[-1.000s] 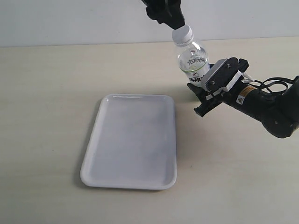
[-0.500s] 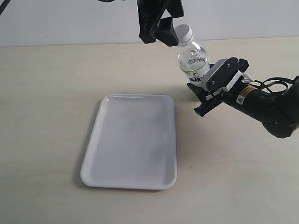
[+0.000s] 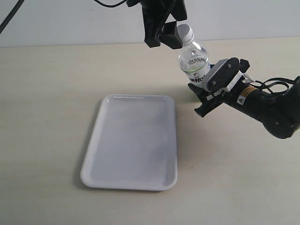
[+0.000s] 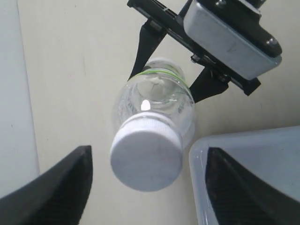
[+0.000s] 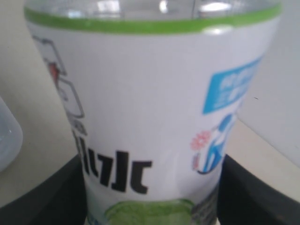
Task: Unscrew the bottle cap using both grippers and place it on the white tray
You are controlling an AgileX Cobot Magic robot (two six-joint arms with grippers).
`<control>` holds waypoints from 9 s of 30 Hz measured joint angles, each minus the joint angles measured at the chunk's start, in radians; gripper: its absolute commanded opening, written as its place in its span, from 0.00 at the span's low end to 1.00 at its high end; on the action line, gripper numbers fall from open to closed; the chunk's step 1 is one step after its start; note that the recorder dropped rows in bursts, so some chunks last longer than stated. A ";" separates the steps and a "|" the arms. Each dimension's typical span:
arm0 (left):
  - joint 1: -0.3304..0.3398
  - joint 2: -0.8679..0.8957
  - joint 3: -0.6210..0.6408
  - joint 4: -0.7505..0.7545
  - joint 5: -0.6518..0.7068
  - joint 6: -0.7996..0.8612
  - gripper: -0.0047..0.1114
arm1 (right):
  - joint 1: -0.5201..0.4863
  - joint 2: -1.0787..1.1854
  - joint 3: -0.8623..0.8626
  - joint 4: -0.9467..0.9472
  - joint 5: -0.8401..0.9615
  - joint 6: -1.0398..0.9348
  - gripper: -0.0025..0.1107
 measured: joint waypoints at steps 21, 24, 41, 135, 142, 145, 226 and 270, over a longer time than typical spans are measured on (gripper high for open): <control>0.000 0.023 0.000 -0.008 -0.002 0.000 0.49 | 0.000 0.000 0.000 0.004 0.000 0.000 0.02; 0.000 0.023 0.000 -0.008 -0.008 0.000 0.37 | 0.000 0.000 0.000 0.004 0.000 0.000 0.02; 0.000 0.023 0.000 -0.009 -0.006 -0.328 0.04 | 0.000 0.000 0.000 0.004 0.000 -0.004 0.02; 0.022 -0.195 1.055 -0.121 -0.488 -0.060 0.04 | 0.002 -0.044 0.000 -0.058 0.063 0.311 0.02; 0.022 -0.195 1.055 -0.119 -0.508 -0.060 0.04 | 0.002 -0.044 0.000 -0.056 0.063 0.307 0.02; 0.021 -0.171 1.055 -0.119 -0.527 -0.060 0.04 | 0.002 -0.044 0.000 -0.056 0.063 0.307 0.02; 0.006 -0.288 1.053 -0.132 -0.566 -0.155 0.57 | 0.002 -0.048 -0.057 -0.054 0.047 0.572 0.77; 0.010 -0.338 1.055 -0.109 -0.506 -0.423 0.04 | 0.002 -1.285 -0.036 -0.161 0.946 0.971 0.02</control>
